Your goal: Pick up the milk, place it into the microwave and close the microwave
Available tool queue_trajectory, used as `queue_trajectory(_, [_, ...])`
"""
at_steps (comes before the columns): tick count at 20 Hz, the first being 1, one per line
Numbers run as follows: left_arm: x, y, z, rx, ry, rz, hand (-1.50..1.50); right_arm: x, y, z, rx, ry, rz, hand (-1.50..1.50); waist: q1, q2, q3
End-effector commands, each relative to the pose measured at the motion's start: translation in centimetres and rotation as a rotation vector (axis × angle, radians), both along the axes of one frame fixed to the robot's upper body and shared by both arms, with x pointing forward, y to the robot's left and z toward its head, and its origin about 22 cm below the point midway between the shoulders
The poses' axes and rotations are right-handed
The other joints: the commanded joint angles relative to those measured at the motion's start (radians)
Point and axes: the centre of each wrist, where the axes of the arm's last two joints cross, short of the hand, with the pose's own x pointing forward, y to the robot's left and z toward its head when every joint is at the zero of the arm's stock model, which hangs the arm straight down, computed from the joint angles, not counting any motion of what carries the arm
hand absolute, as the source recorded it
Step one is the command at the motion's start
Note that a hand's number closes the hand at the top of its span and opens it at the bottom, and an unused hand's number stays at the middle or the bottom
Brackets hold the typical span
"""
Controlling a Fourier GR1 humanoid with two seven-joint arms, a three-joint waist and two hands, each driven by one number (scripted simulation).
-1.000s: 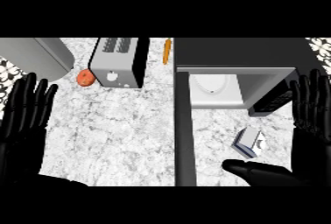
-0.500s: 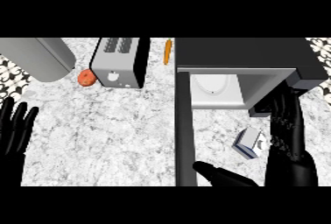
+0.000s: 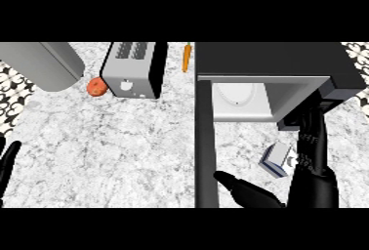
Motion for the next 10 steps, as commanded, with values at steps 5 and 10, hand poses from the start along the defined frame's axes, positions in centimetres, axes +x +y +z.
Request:
queue_trajectory(5, [-1.1, 2.3, 2.0, 0.0, 0.003, -0.01, -1.5, 1.6, -1.3, -3.6, 0.02, 0.047, -0.032, -1.5, 0.0, 0.002, 0.0])
queue_trajectory(10, [-2.8, 0.6, 2.7, 0.005, 0.006, 0.008, -1.5, 1.1, -3.2, -5.6, 0.063, 0.079, -0.063, -1.5, -0.002, 0.002, 0.001])
